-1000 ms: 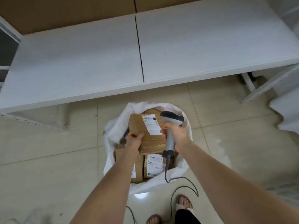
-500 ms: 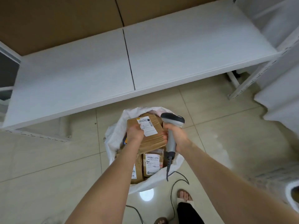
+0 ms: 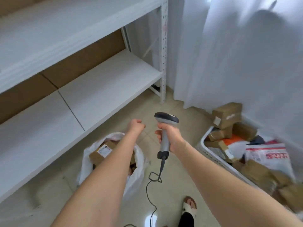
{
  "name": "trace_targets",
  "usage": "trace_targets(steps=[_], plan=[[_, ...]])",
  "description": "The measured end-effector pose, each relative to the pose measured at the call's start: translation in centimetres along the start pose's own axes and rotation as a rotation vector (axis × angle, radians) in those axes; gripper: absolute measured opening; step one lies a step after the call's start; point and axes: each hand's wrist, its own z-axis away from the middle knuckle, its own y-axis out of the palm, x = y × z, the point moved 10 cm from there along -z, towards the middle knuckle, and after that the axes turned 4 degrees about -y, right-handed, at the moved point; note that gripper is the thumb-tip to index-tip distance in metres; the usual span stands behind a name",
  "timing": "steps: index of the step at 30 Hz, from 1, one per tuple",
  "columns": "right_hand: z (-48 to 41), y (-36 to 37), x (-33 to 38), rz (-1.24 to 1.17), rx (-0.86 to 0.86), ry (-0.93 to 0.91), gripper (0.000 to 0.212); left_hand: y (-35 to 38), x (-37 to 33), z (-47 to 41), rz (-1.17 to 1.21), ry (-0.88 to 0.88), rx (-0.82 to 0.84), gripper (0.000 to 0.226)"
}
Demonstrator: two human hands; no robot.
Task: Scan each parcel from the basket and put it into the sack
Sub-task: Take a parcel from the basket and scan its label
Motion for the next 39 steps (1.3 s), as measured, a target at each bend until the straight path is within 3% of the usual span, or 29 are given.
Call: trace_targets(steps=[9,13,19,27,39], plan=[[8.2,-21.6,7.6,-0.238,-0.238,-0.106,0.012,18.0,-14.7,13.5,-0.094,0.236,0.178,0.039],[9.8,-32.1,9.2,-0.294,-0.307,-0.097,0.021,27.2,-18.5,18.8,-0.110,0.269,0.229,0.040],[10.5,-45.2,11.0,-0.425,-0.362,-0.055,0.016,38.7,-21.8,23.5,-0.163,0.276,0.260,0.043],[4.6,-51.8,12.2,-0.467,-0.393,-0.012,0.018,46.1,-23.8,18.9,-0.233,0.237,0.243,0.045],[-14.6,-55.8,11.6,-0.471,-0.440,0.096,0.010,54.0,-26.2,0.7,-0.374,0.120,0.186,0.072]])
